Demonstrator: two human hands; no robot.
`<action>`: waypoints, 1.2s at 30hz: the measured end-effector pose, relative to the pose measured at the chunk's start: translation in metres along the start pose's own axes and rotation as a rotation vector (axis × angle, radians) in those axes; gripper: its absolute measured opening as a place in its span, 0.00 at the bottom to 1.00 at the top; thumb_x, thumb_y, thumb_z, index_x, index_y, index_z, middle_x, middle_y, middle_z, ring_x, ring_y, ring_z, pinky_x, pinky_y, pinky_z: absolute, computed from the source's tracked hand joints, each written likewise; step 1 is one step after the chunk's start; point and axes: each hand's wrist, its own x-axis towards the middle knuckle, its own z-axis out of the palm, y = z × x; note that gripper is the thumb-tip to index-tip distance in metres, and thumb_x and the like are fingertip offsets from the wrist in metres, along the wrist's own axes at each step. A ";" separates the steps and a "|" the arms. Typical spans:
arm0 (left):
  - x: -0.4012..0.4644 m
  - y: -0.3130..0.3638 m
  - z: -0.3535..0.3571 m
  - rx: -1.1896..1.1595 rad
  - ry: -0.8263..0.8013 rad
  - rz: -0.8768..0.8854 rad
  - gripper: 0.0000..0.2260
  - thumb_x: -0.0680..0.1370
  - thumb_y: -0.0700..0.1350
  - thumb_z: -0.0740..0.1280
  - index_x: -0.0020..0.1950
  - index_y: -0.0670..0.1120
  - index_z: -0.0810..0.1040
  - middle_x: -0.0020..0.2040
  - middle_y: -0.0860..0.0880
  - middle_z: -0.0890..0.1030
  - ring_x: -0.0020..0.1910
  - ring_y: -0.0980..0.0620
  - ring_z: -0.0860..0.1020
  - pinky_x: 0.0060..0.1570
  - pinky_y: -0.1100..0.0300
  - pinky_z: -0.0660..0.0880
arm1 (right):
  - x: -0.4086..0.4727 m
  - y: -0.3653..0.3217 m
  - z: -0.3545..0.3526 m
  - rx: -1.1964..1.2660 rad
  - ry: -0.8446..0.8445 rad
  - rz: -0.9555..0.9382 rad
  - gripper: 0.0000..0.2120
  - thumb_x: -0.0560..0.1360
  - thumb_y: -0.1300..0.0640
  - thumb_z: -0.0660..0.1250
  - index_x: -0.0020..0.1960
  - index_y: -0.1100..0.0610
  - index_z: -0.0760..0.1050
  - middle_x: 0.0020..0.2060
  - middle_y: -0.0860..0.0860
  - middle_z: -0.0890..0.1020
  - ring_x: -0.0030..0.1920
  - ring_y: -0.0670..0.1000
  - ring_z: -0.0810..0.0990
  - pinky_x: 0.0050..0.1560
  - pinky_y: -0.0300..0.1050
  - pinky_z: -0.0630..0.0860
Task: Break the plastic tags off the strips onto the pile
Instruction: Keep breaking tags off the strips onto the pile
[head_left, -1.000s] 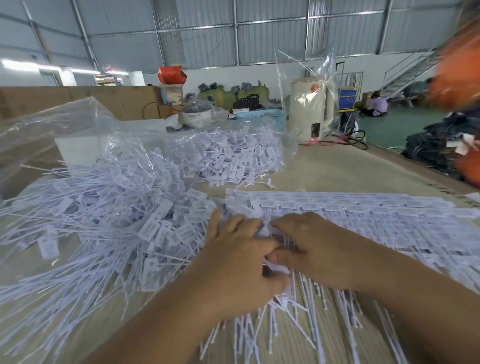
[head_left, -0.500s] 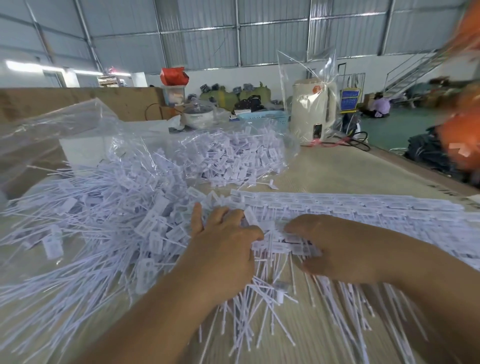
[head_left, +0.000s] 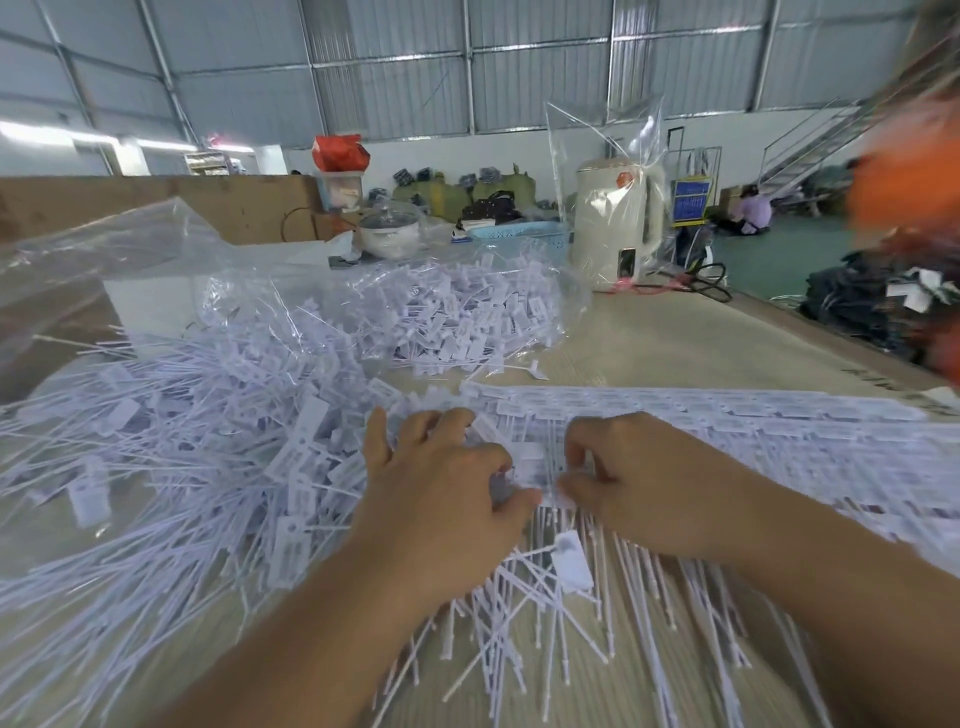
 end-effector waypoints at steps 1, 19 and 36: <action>0.000 0.001 0.000 -0.004 -0.004 0.008 0.23 0.75 0.69 0.55 0.63 0.62 0.75 0.74 0.56 0.60 0.75 0.53 0.51 0.69 0.41 0.28 | 0.002 0.000 0.004 -0.002 0.040 0.001 0.08 0.77 0.49 0.61 0.49 0.53 0.72 0.35 0.47 0.73 0.40 0.53 0.75 0.43 0.49 0.75; -0.012 0.018 -0.010 -0.069 -0.165 0.204 0.30 0.69 0.72 0.60 0.68 0.60 0.70 0.70 0.61 0.63 0.71 0.62 0.53 0.69 0.46 0.26 | 0.018 -0.001 0.015 0.033 -0.012 0.030 0.02 0.73 0.60 0.60 0.44 0.56 0.71 0.44 0.52 0.74 0.49 0.54 0.72 0.51 0.50 0.74; -0.006 0.008 -0.006 -0.074 -0.102 0.113 0.21 0.77 0.43 0.61 0.67 0.61 0.70 0.68 0.61 0.63 0.71 0.60 0.52 0.69 0.43 0.25 | 0.008 -0.003 0.004 0.020 -0.008 0.071 0.12 0.73 0.59 0.60 0.55 0.53 0.76 0.51 0.50 0.78 0.49 0.52 0.77 0.48 0.49 0.78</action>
